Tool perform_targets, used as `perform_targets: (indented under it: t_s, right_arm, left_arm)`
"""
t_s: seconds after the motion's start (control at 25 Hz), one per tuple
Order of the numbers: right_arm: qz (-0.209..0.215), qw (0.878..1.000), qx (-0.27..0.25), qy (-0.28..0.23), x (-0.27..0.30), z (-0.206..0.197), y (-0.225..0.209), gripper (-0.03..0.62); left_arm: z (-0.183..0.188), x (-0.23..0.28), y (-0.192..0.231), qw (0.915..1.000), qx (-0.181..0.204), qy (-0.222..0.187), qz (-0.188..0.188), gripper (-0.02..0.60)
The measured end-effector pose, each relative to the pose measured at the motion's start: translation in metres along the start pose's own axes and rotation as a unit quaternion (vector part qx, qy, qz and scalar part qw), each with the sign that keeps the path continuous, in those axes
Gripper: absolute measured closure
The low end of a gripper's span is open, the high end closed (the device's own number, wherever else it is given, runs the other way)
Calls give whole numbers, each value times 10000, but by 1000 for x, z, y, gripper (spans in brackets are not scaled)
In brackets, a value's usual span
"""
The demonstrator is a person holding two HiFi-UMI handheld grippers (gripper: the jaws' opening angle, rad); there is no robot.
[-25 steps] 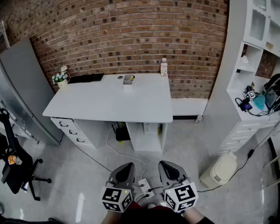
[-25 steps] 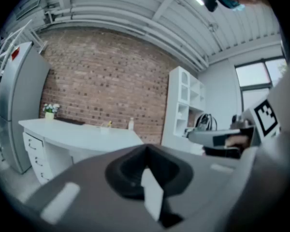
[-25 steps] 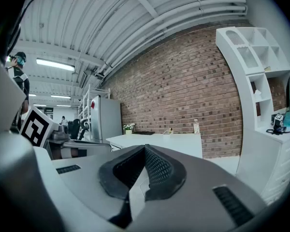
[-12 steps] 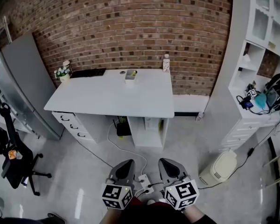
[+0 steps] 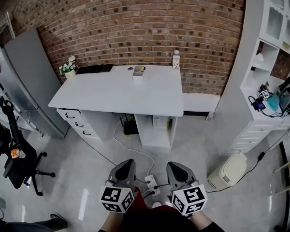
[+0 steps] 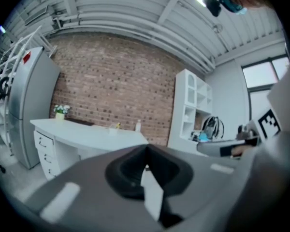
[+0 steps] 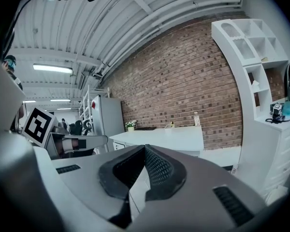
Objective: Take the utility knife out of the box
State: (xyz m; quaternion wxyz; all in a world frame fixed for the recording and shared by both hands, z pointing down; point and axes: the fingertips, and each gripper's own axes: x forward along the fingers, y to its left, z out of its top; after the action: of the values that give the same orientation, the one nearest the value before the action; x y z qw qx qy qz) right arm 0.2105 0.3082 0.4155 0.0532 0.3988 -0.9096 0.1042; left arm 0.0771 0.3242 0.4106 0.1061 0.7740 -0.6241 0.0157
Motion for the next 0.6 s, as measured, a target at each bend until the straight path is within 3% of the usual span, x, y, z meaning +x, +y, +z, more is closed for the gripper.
perform_targets:
  t_s: [0.6]
  right_arm:
    - [5, 9998, -117, 171, 44, -1, -3, 586]
  left_arm:
    - [-2, 35, 23, 9998, -60, 86, -197, 578]
